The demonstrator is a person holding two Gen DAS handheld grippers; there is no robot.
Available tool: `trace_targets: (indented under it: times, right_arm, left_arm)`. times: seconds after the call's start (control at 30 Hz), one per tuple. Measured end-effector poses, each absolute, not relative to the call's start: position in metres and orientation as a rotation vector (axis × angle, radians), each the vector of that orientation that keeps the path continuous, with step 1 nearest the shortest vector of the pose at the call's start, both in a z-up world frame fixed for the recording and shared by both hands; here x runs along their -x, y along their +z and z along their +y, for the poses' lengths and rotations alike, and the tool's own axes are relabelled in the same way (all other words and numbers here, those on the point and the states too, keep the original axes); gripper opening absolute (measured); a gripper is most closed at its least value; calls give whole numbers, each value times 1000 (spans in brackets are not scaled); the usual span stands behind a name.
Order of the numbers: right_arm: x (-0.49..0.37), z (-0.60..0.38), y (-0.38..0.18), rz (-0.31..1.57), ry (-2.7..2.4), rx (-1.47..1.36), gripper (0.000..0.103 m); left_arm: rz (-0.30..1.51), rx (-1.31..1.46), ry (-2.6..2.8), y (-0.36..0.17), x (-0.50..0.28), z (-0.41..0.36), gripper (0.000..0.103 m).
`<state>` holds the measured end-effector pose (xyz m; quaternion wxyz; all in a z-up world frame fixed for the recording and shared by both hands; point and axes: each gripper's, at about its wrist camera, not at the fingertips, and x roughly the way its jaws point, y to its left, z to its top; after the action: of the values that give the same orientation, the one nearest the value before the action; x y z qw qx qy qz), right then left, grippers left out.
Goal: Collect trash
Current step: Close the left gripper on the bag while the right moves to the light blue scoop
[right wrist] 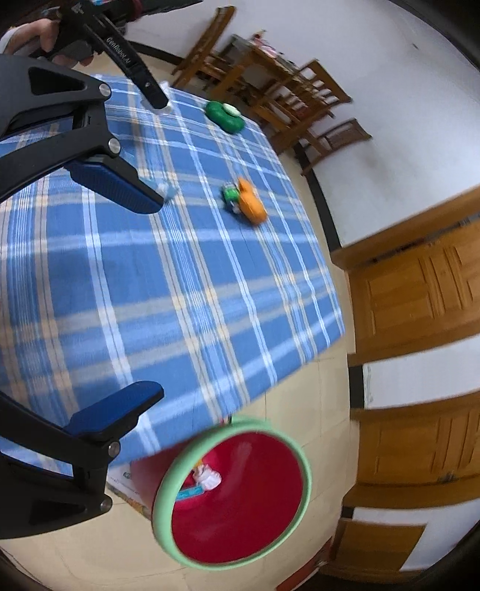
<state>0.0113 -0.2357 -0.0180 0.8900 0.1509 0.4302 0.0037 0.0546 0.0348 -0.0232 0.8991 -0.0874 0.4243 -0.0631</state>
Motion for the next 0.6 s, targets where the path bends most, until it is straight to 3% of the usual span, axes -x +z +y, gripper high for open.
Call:
trace_targets:
  times: [0.6]
  right_arm:
    - [-26,-123,-40,985,194,-63,93]
  left_arm:
    - [877,270,-25,-42,-29,100,69]
